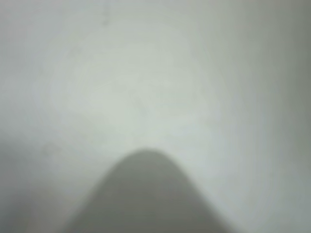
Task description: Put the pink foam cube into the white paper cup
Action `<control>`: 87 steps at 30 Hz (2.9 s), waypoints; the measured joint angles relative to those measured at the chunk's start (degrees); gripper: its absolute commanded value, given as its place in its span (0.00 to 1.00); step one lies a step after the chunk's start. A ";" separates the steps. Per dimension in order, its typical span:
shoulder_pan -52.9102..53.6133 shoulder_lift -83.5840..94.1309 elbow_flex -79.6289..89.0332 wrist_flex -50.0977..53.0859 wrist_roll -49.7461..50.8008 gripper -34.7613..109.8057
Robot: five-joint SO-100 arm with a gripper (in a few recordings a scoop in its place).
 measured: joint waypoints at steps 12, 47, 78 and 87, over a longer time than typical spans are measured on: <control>4.31 -12.92 -19.78 4.57 -3.78 0.35; -0.26 -76.20 -64.95 -1.05 -0.18 0.57; -4.13 -106.61 -93.25 -1.05 -2.64 0.57; -4.22 -112.76 -97.38 -1.05 -2.64 0.57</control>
